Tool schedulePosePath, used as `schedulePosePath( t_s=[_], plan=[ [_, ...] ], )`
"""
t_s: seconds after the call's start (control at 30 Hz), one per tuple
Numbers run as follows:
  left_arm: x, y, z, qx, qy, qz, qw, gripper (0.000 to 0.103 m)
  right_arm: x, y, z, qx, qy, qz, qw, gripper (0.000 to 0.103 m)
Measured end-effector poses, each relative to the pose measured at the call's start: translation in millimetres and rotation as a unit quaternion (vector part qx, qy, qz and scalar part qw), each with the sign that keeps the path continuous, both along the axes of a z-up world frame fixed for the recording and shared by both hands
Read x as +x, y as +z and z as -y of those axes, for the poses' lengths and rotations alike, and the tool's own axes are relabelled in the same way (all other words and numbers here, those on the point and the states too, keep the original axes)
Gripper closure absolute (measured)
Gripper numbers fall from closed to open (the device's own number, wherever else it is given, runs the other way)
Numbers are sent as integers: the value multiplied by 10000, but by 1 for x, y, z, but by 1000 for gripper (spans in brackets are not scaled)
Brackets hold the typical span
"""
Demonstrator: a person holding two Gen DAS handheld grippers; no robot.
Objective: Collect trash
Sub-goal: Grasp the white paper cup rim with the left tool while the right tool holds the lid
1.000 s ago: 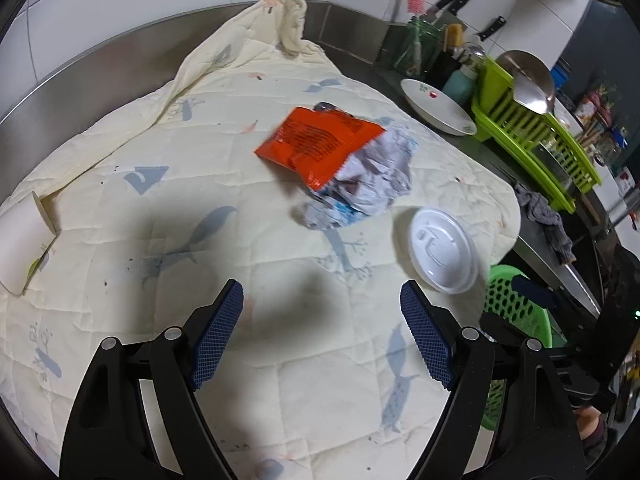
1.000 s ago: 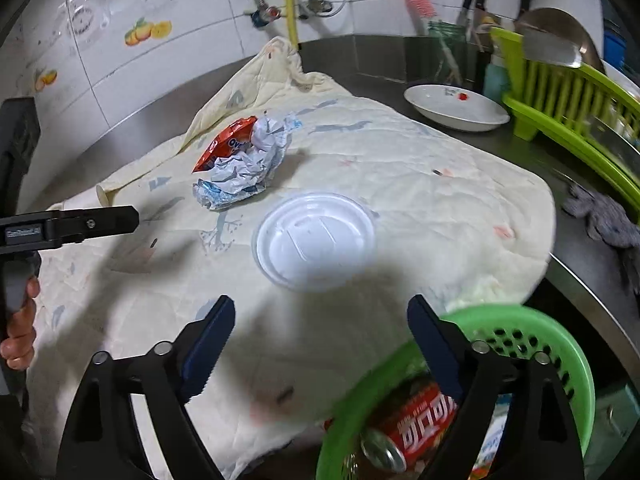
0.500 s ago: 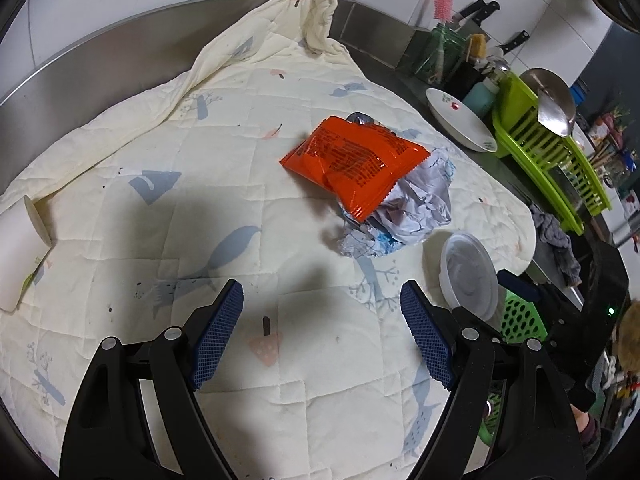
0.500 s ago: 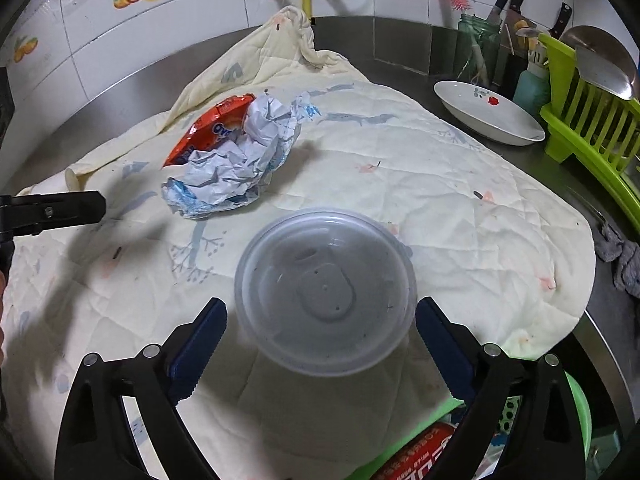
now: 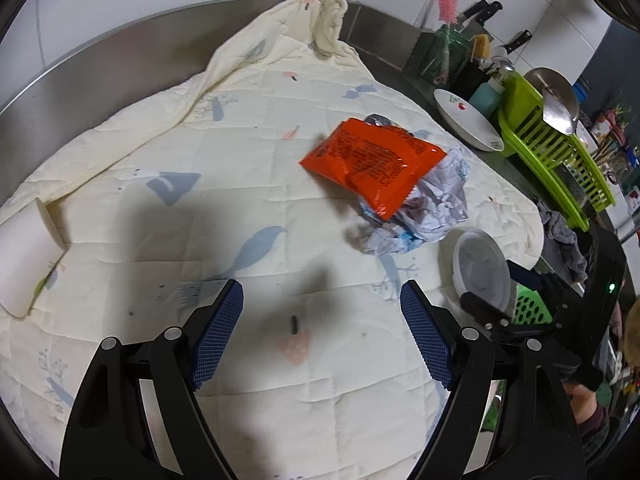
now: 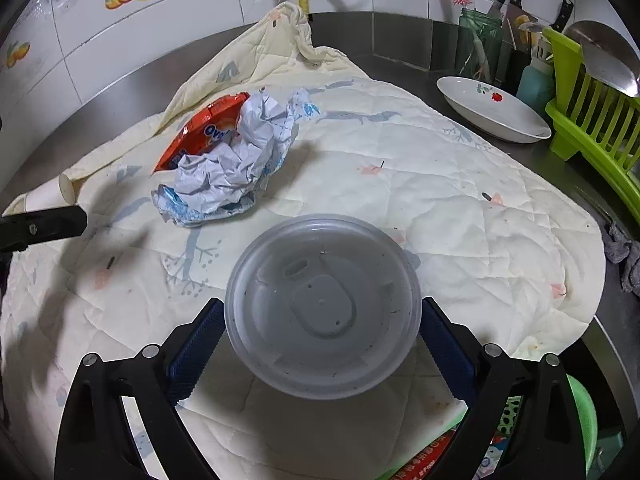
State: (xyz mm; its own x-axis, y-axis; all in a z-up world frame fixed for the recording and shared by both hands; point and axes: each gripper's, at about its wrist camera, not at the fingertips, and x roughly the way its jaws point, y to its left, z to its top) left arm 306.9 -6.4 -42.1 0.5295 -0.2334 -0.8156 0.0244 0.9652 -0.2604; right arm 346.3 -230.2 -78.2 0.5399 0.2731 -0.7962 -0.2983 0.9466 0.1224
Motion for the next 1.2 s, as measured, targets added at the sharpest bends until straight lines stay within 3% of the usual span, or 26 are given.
schedulePosePath(
  t_s=[0.23, 0.6, 0.93, 1.2],
  plan=[
    [-5, -5, -16, 5, 119, -64, 9999, 23, -1, 2, -3, 78, -33, 24, 10000, 11],
    [-21, 0, -36, 155, 301, 96, 9994, 23, -2, -1, -12, -216, -32, 103, 9997, 11],
    [-50, 1, -90, 310, 824, 235, 9958, 23, -9, 1, -11, -111, -143, 145, 9997, 13],
    [-78, 13, -148, 595, 1570, 575, 9841, 23, -21, 10, -20, -53, -93, 214, 9997, 13]
  ],
)
